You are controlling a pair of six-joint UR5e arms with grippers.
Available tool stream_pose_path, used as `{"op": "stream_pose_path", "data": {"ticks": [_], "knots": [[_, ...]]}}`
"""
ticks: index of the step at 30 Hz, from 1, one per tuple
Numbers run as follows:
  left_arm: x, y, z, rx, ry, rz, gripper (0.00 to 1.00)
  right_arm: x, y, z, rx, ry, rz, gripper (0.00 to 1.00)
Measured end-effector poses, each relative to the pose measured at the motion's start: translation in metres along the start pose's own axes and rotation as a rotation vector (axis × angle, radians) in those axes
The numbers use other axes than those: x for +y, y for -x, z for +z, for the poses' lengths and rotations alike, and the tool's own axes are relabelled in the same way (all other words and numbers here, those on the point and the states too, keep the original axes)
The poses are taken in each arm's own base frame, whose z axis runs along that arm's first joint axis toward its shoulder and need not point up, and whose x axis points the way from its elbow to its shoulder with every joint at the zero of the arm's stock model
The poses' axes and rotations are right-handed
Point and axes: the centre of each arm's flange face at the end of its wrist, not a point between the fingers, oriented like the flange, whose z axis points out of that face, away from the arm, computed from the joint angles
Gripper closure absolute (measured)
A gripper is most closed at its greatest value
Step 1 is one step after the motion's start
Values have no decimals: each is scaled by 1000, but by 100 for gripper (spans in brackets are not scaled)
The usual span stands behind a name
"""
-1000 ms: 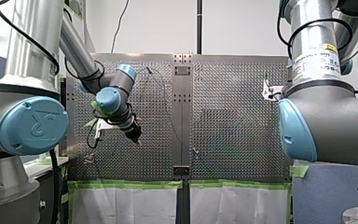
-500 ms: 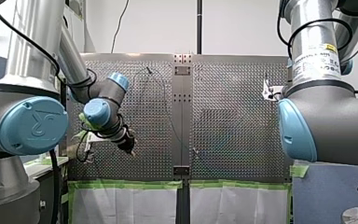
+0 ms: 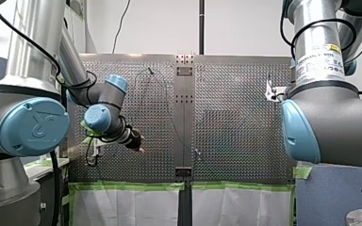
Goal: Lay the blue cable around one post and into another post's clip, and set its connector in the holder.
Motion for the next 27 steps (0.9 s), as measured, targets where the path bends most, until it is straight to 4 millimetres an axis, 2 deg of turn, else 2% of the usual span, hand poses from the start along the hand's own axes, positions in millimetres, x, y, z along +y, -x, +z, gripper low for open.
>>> {"op": "stream_pose_path", "data": {"ticks": [14, 27], "knots": [[-2, 17, 15, -160, 1, 9, 0, 0, 0, 0, 0, 0, 0, 0], [1, 25, 19, -278, 41, 68, 0, 0, 0, 0, 0, 0, 0, 0]]}}
